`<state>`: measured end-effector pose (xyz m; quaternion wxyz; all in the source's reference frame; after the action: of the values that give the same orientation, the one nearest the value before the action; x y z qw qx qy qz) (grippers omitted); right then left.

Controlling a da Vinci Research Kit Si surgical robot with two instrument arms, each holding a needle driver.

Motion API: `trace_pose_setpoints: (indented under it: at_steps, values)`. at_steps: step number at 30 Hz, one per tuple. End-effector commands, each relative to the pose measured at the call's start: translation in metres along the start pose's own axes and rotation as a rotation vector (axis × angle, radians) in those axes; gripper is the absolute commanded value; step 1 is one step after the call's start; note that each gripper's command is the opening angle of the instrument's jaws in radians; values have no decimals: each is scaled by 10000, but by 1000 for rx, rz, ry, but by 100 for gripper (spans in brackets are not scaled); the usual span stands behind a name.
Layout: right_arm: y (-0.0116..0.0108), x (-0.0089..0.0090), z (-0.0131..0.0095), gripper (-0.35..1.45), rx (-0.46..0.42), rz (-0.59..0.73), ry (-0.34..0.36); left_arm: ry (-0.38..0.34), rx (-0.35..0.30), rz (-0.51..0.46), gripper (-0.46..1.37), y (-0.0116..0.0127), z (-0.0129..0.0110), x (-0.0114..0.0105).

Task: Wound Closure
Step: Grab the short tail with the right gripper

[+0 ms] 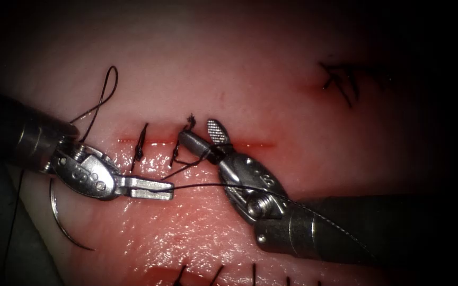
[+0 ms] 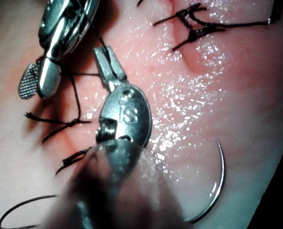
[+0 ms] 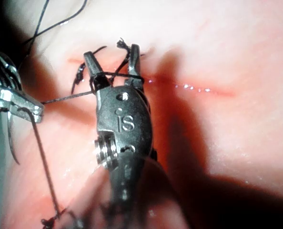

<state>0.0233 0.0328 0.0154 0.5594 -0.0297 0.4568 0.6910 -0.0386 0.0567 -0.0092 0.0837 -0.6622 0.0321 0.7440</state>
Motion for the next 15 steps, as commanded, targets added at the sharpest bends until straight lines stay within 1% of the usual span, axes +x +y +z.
trace_pose_setpoints:
  at_steps: [1,6,9,15]
  values:
    - [2,0,2,58,-2,-1,-3,-4,-10,-1,-35,-1,1,-2]
    - [6,-1,10,58,-1,-3,-4,-6,-9,-2,-35,-5,2,-5]
    - [10,-4,16,58,12,-7,-14,-5,-9,-1,-35,-6,2,-7]
    - [12,-7,26,57,23,-9,-21,1,-15,-1,-35,-6,2,-8]
